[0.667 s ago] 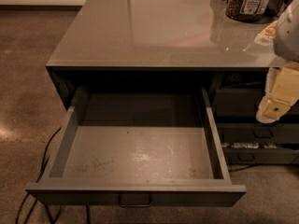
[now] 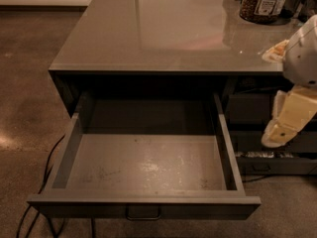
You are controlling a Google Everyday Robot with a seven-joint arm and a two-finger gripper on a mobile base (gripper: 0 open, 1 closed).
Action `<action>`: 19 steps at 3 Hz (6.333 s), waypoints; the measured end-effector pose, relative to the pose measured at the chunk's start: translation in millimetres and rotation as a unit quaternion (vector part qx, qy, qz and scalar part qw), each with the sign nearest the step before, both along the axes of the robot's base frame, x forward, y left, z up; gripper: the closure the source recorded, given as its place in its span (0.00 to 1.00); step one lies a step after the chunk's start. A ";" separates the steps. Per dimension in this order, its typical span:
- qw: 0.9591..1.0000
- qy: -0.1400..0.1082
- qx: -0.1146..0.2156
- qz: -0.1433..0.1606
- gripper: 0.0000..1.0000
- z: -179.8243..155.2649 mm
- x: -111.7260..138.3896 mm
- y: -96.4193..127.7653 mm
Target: Close top drawer
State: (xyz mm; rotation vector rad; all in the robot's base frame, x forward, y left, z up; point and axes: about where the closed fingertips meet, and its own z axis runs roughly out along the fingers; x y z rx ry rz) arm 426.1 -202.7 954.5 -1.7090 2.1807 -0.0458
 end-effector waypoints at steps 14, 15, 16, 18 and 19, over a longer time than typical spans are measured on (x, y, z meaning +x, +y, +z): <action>0.902 0.391 -0.099 0.158 0.00 -241.3 -194.3 51.4; 0.895 0.389 -0.124 0.180 0.00 -252.9 -182.9 39.6; 0.895 0.389 -0.124 0.181 0.00 -253.0 -182.7 39.6; 0.892 0.389 -0.138 0.183 0.00 -258.6 -158.5 33.8; 0.884 0.399 -0.149 0.192 0.00 -257.4 -143.0 23.6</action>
Offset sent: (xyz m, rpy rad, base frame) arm -0.0823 0.0775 -0.1847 0.1768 0.1955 -0.0830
